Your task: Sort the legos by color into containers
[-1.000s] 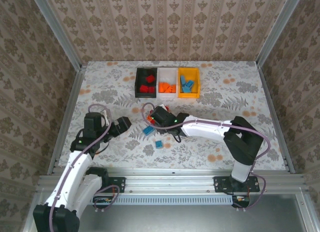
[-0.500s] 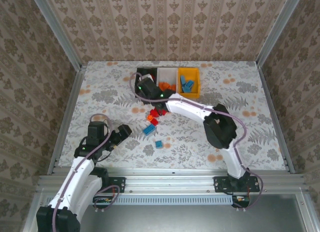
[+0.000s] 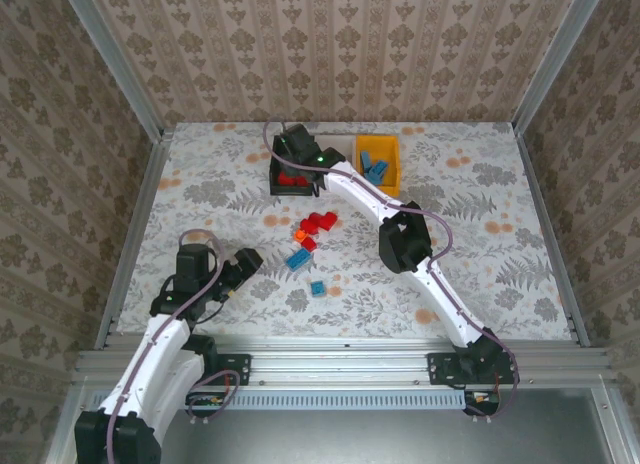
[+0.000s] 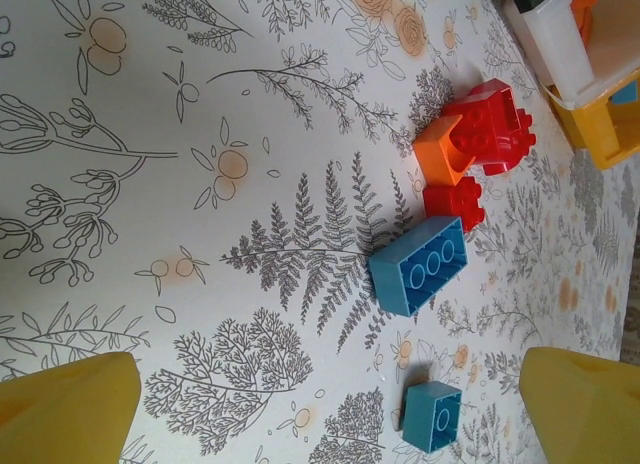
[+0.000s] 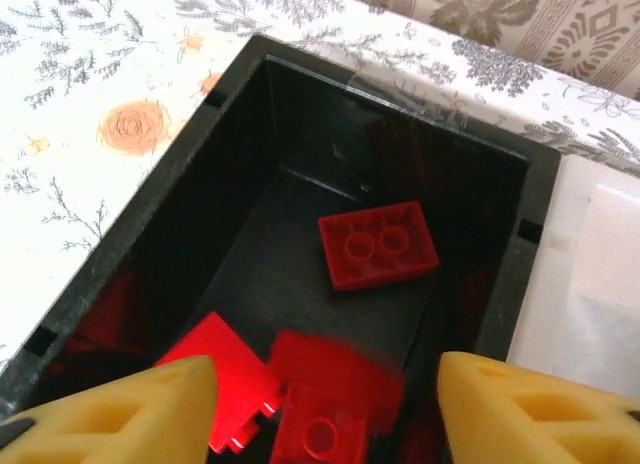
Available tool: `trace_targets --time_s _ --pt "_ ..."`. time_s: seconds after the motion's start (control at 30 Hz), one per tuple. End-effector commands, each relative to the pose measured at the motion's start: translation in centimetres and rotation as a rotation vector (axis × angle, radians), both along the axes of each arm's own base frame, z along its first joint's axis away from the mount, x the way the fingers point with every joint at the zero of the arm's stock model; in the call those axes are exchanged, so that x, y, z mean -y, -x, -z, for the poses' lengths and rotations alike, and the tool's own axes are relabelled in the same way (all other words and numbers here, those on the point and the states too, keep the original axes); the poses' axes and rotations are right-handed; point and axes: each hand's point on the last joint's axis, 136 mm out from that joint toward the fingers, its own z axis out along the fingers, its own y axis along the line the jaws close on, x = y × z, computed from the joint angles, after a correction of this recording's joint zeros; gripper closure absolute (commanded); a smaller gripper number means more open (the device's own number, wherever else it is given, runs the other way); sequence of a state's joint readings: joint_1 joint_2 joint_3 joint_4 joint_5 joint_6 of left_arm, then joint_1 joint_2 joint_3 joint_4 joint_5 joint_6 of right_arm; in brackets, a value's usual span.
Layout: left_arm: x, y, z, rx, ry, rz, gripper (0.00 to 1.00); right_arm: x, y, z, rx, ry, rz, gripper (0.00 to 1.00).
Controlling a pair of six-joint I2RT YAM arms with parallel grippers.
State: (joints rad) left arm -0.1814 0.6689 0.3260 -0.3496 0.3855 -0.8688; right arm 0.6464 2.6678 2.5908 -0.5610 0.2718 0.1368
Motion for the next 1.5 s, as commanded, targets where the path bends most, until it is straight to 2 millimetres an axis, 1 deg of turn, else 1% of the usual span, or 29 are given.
trace_targets --time_s 0.0,0.03,0.13,0.2,0.27,0.33,0.4,0.47,0.5,0.53,0.57,0.6,0.67,0.7,0.83,0.9,1.03,1.17,1.23,1.3,1.33,1.47 --pt "0.2 -1.2 -1.9 0.057 0.010 0.002 0.00 -1.5 0.6 -2.0 0.021 -0.006 -0.085 0.32" --pt "0.3 -1.3 -2.1 0.060 0.011 0.008 0.00 -1.7 0.7 -3.1 0.039 -0.012 -0.093 0.32" --pt "0.5 -1.6 -2.6 0.065 0.014 0.026 0.00 -2.5 1.9 -7.2 0.091 -0.042 -0.120 0.32" --pt "0.6 -1.7 -2.9 0.072 0.010 0.037 0.00 -2.8 3.1 -10.4 0.136 -0.066 -0.125 0.32" --pt "0.8 -1.8 -3.2 0.083 0.000 0.055 0.00 -2.7 4.6 -12.8 0.180 -0.082 -0.118 0.32" --pt "0.9 -1.9 -3.2 0.092 -0.029 0.082 0.00 -2.2 6.3 -14.5 0.202 -0.103 -0.113 0.32" --pt "1.3 -2.0 -3.0 0.084 -0.074 0.121 0.02 -0.8 8.1 -15.4 0.198 -0.137 -0.092 0.32" --pt "2.1 -2.2 -2.8 0.084 -0.145 0.185 0.05 1.0 9.8 -15.1 0.187 -0.164 -0.060 0.31" --pt "2.7 -2.3 -2.8 0.092 -0.199 0.225 0.06 2.1 10.8 -14.7 0.177 -0.177 -0.042 0.31" --pt "3.3 -2.4 -2.3 0.085 -0.257 0.267 0.06 3.0 11.7 -14.4 0.168 -0.188 -0.032 0.31" --pt "3.9 -2.6 -2.2 0.083 -0.330 0.311 0.07 4.1 12.8 -13.4 0.150 -0.191 -0.017 0.31" --pt "4.8 -2.7 -1.7 0.076 -0.392 0.362 0.07 5.5 13.9 -12.8 0.137 -0.195 0.004 0.31" --pt "6.3 -3.2 -1.1 0.062 -0.469 0.439 0.08 8.1 15.6 -11.6 0.103 -0.215 0.047 0.30" --pt "6.9 -3.6 -0.6 0.053 -0.507 0.471 0.09 9.6 16.6 -10.5 0.078 -0.221 0.072 0.30" --pt "8.7 -4.6 1.3 0.037 -0.606 0.584 0.14 14.7 19.7 -7.9 0.013 -0.222 0.153 0.30" --pt "9.2 -4.8 2.3 0.013 -0.637 0.630 0.15 16.9 21.1 -7.2 -0.006 -0.210 0.179 0.30" --pt "10.1 -4.8 3.7 0.004 -0.646 0.700 0.15 20.5 23.0 -7.3 0.006 -0.198 0.230 0.29" --pt "11.5 -4.7 4.3 0.011 -0.633 0.770 0.14 22.7 23.6 -7.2 0.011 -0.203 0.265 0.28" --pt "11.9 -4.9 4.7 -0.003 -0.652 0.796 0.14 23.2 23.6 -7.1 0.011 -0.209 0.274 0.28" --pt "11.7 -5.2 5.4 -0.023 -0.686 0.803 0.15 23.3 23.6 -7.0 0.009 -0.214 0.274 0.28" --pt "11.7 -5.4 5.7 -0.031 -0.697 0.806 0.16 23.3 23.6 -7.0 0.008 -0.216 0.272 0.28" --pt "11.9 -5.7 6.8 -0.062 -0.710 0.812 0.28 23.4 23.7 -6.9 0.007 -0.216 0.273 0.28"
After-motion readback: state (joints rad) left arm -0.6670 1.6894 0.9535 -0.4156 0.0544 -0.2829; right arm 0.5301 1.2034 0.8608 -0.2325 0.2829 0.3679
